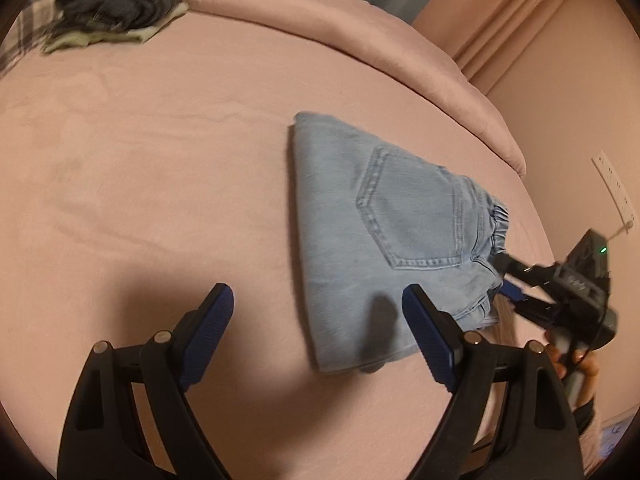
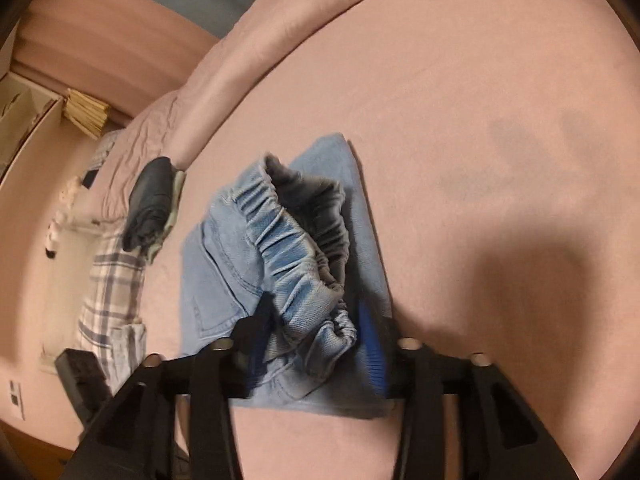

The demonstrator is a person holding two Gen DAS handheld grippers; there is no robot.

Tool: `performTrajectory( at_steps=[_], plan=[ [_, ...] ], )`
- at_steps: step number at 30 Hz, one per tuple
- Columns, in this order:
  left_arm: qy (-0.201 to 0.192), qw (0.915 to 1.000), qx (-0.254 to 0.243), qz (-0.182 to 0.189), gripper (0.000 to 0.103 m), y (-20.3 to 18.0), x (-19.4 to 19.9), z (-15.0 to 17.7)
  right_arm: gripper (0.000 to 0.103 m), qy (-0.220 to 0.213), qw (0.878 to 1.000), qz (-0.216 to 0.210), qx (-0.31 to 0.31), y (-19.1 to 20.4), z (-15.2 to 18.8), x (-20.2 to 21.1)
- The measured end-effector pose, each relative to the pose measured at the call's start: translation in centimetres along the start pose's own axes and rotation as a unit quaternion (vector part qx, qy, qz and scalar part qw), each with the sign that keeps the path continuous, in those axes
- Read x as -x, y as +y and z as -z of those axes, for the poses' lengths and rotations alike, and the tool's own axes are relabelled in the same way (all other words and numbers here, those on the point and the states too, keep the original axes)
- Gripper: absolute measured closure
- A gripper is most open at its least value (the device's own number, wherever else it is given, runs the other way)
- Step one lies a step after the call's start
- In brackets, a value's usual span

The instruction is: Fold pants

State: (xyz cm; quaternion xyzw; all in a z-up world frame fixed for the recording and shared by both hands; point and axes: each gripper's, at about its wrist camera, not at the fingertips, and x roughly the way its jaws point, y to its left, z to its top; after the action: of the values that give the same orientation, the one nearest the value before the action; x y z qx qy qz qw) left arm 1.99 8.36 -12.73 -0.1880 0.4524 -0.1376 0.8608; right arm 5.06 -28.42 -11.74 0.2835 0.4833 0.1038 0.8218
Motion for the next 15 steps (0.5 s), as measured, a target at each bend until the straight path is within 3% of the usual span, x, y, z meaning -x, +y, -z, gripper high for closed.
performTrajectory(
  at_steps=[1, 4, 7, 9, 10, 11, 12, 15],
  plan=[
    [-0.005, 1.0000, -0.005, 0.000, 0.017, -0.3, 0.0, -0.3, 0.046, -0.011, 1.000, 0.016, 0.013, 0.5, -0.4, 0.8],
    [-0.015, 0.9998, -0.015, -0.006, 0.018, -1.0, -0.4, -1.1, 0.046, -0.055, 0.995, 0.042, 0.077, 2.6, -1.1, 3.2],
    [-0.001, 0.9994, -0.031, -0.015, 0.025, -2.3, -1.8, -1.9, 0.046, -0.069, 0.985, 0.021, 0.156, 6.1, -1.9, 3.7],
    [0.007, 0.9983, -0.054, -0.022, 0.040, -3.6, -3.1, -2.9, 0.062, -0.069, 0.978, 0.034, 0.192, 7.9, -2.3, 2.8],
    [0.010, 0.9974, -0.065, -0.031, 0.043, -4.1, -3.7, -3.6, 0.073, -0.068, 0.974, 0.040, 0.212, 8.9, -2.6, 2.1],
    [0.011, 0.9966, -0.072, -0.037, 0.049, -4.6, -4.3, -4.1, 0.078, -0.067, 0.970, 0.046, 0.230, 9.7, -3.0, 1.4],
    [0.014, 0.9962, -0.077, -0.037, 0.054, -5.0, -4.9, -4.9, 0.079, -0.062, 0.968, 0.051, 0.239, 10.3, -3.4, 0.6],
    [0.016, 0.9964, -0.077, -0.031, 0.054, -5.4, -6.8, -7.1, 0.081, -0.024, 0.965, 0.076, 0.249, 10.4, -4.1, -2.2]
  ],
)
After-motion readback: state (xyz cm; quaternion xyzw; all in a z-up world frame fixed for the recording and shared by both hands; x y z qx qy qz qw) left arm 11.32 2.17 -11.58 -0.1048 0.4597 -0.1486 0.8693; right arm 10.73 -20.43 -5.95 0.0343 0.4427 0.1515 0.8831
